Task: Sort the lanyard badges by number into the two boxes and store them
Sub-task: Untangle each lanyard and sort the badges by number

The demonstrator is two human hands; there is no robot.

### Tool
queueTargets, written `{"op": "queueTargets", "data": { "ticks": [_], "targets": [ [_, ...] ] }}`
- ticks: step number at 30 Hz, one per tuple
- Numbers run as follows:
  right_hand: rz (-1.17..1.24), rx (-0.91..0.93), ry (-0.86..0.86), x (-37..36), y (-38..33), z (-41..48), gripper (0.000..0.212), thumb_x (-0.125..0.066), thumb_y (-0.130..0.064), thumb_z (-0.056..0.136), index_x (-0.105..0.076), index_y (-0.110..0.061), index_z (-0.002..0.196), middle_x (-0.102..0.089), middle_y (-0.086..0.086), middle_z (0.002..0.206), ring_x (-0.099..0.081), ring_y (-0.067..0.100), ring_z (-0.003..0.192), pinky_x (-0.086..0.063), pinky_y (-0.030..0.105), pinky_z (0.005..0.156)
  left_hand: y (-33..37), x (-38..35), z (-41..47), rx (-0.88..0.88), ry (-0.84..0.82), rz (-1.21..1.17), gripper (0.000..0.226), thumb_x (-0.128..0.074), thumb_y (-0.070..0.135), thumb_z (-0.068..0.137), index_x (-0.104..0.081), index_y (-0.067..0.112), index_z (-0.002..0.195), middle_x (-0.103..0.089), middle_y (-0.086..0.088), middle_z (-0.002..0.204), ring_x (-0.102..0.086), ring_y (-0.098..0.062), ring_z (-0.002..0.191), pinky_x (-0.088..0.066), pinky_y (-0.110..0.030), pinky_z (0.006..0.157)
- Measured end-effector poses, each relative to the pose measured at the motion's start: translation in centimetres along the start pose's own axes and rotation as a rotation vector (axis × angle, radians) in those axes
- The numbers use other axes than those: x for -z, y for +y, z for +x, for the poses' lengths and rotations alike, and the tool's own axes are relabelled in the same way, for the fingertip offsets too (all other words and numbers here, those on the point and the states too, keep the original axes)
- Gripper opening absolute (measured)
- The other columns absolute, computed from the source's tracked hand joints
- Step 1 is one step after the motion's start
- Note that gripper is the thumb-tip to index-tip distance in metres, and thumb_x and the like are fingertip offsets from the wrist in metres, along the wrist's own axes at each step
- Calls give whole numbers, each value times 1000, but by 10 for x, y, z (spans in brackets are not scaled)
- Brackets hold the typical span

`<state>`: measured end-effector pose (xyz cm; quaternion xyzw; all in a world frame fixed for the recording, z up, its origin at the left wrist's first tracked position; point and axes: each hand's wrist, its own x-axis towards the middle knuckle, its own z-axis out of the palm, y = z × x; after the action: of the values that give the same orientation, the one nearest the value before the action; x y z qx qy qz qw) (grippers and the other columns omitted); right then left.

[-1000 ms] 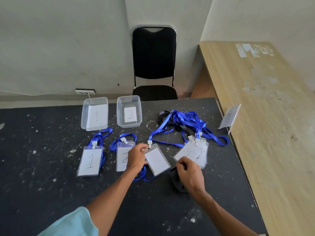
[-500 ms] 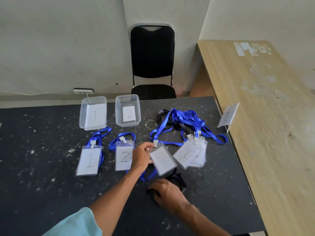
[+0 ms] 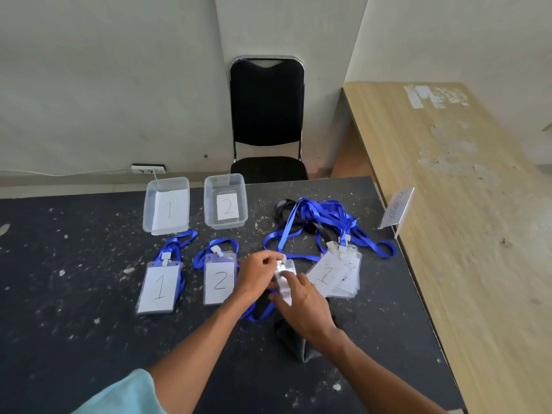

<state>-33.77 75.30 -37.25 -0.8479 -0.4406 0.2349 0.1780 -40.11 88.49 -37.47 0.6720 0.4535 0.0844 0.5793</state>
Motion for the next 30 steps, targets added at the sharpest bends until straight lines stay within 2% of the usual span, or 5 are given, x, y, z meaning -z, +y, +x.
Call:
{"op": "queueTargets", "data": {
  "ticks": [8, 12, 20, 24, 30],
  "targets": [
    [907, -392, 25, 14, 11, 20, 30, -49, -1, 93, -62, -27, 102, -72, -2, 98, -70, 19, 92, -58, 43, 85, -2, 23, 1, 5, 83, -19, 18, -49, 29, 100, -61, 25, 112, -67, -1, 105, -65, -17, 92, -58, -37, 81],
    [1110, -443, -92, 20, 15, 22, 28, -49, 2, 93, -65, -15, 107, -71, 11, 97, -68, 20, 77, -54, 31, 58, -8, 29, -3, 0, -204, -142, 45, -56, 44, 97, -43, 46, 140, -69, 10, 115, -64, -4, 107, -52, -33, 92],
    [736, -264, -26, 35, 20, 58, 54, -33, 6, 92, -54, -29, 128, -65, 7, 125, -64, 23, 105, -55, 36, 86, 5, 40, -9, -98, -216, -150, 17, -62, 16, 97, -71, 23, 109, -75, 7, 105, -67, -1, 100, -48, -14, 79],
    [291, -38, -187, 41, 26, 86, 70, -49, 2, 93, -35, -37, 150, -23, 9, 158, -13, 26, 150, -32, 32, 110, 13, 53, -12, -106, -277, -220, 15, -61, 18, 96, -70, 20, 108, -75, 5, 104, -69, -6, 101, -53, -25, 85],
    [93, -71, -58, 44, 26, 101, 19, -55, -19, 97, -69, -16, 109, -61, 8, 114, -60, 25, 102, -42, 25, 79, 26, 76, -5, -120, -247, -361, 16, -61, 16, 96, -72, 19, 107, -74, -3, 103, -67, -17, 98, -55, -43, 84]
  ]
}}
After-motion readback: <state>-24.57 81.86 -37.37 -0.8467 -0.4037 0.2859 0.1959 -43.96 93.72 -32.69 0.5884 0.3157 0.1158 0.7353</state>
